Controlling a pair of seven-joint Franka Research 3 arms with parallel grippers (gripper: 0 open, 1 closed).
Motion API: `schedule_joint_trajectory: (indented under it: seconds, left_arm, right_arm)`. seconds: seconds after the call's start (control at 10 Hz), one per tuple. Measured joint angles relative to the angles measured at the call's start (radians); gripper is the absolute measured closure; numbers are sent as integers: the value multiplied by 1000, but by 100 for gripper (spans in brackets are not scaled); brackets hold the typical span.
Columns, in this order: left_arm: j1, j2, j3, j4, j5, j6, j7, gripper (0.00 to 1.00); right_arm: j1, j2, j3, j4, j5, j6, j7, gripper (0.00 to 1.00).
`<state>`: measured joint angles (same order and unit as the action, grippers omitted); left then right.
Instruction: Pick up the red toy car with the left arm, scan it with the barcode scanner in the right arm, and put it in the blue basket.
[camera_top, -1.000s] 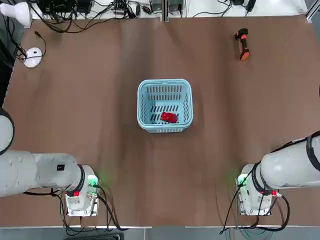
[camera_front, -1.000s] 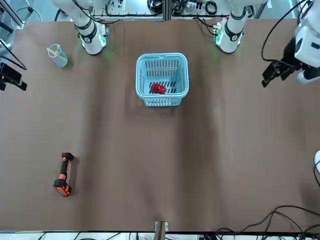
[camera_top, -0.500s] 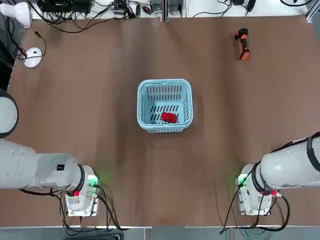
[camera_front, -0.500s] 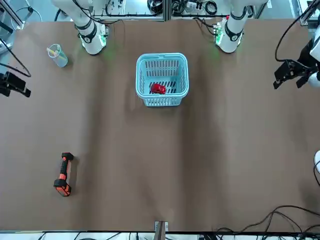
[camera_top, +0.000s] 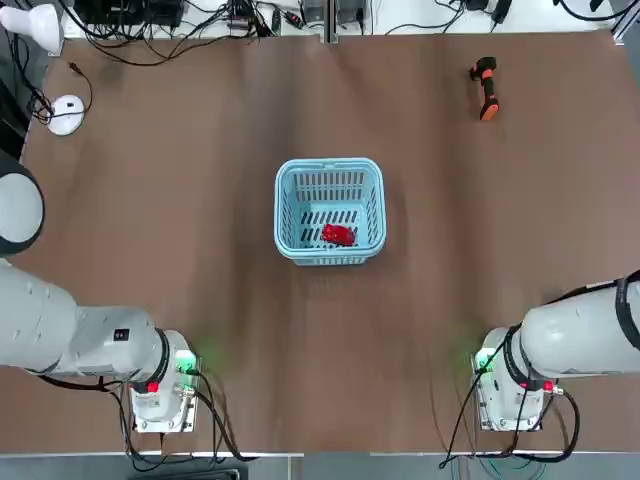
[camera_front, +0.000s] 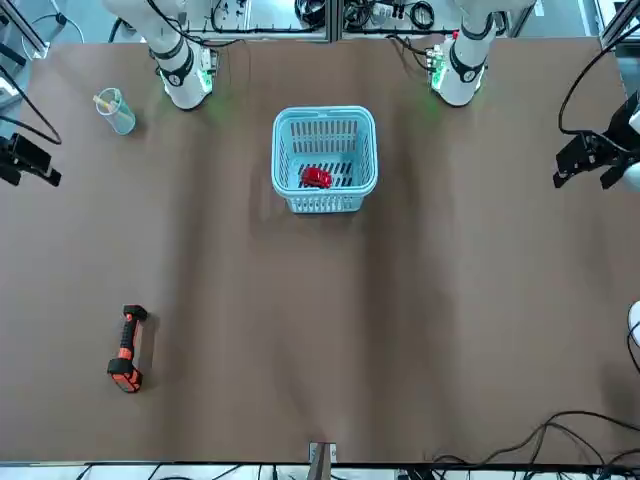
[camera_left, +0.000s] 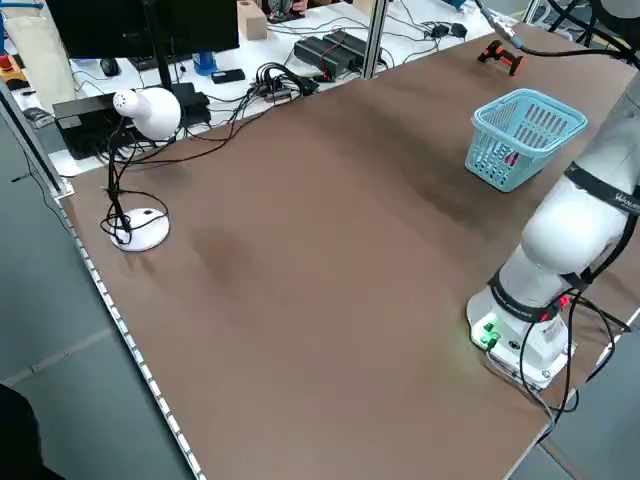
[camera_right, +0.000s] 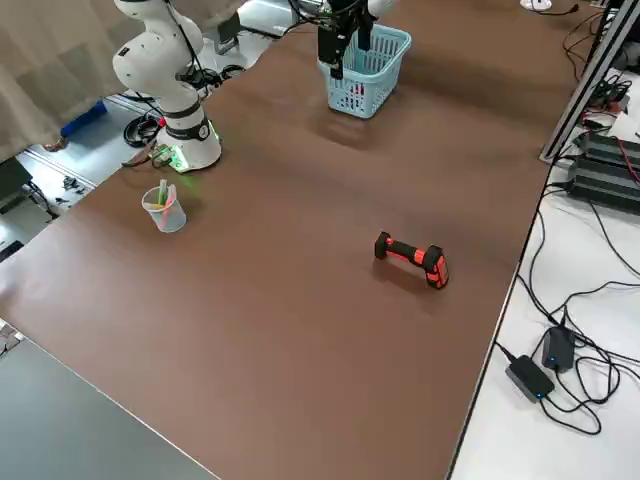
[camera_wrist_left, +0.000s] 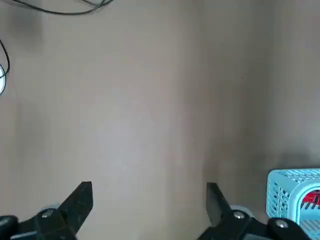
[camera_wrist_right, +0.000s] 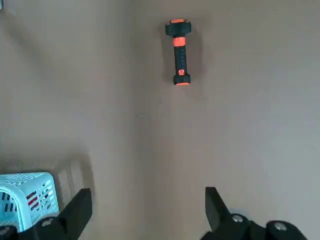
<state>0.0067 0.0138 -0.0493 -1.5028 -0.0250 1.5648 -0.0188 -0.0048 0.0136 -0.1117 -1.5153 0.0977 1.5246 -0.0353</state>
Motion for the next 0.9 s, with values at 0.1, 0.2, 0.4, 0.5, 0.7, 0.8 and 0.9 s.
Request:
schedule_joint_trajectory:
  seconds: [0.1,0.2,0.4,0.5,0.7,0.8,0.9]
  left_arm:
    - [0,2,0,0,0,-2,-1,0]
    - [0,3,0,0,0,-4,-4,1]
    - [0,4,2,0,0,-9,-13,1]
    - [0,4,2,0,3,-12,-18,1]
    - [0,4,3,0,10,-14,-19,1]
    - [0,4,3,0,11,-14,-19,1]
    - [0,4,3,0,11,-14,-19,1]
  right_arm:
    - [2,0,3,-2,-39,1,-2,0]
    - [5,0,8,-5,-76,10,-2,0]
    - [12,0,12,-16,-94,31,-2,0]
    - [13,0,12,-17,-96,32,-2,0]
    - [13,0,12,-17,-98,32,-2,0]
    - [13,0,12,-17,-98,32,-2,0]
    - [13,0,12,-17,-98,33,-2,0]
